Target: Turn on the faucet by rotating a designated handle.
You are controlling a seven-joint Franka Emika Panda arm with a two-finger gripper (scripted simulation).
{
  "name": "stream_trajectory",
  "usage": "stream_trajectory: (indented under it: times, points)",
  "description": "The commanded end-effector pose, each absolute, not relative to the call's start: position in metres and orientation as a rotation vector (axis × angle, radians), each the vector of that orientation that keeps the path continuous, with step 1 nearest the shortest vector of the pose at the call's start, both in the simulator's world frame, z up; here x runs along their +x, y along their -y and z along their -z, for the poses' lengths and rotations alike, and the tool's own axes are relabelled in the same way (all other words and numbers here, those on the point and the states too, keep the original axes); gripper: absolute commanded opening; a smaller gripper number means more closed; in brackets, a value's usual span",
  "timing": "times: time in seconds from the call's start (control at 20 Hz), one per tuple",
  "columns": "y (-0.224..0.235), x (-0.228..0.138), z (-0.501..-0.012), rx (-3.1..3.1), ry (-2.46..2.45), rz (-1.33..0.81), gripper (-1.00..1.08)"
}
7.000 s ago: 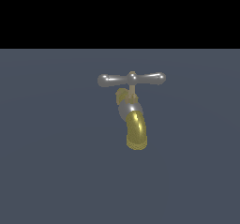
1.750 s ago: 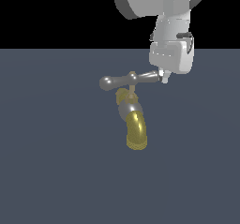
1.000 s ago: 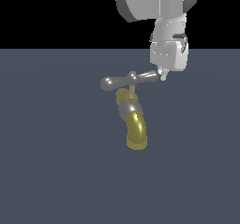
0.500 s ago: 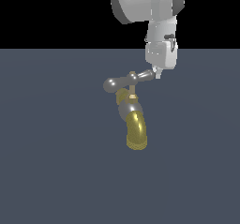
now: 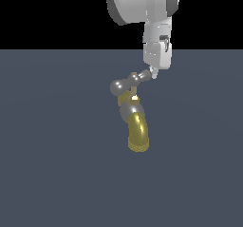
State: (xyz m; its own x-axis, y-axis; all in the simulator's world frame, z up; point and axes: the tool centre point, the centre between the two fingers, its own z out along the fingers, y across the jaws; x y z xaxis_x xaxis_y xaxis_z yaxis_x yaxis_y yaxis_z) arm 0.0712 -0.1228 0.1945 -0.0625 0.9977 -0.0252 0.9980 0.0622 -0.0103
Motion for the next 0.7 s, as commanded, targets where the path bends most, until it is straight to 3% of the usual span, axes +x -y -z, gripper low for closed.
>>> stream_trajectory:
  times: [0.0, 0.5, 0.55, 0.6, 0.65]
  points:
    - [0.081, 0.077, -0.195, 2.103, -2.328, 0.020, -1.00]
    - [-0.006, 0.084, -0.197, 2.065, -2.367, 0.000, -1.00]
    - [-0.006, 0.084, -0.197, 2.065, -2.367, 0.000, -1.00]
    - [0.061, 0.081, -0.195, 2.147, -2.263, 0.037, -1.00]
    - [0.057, 0.079, -0.195, 2.144, -2.267, 0.036, -1.00]
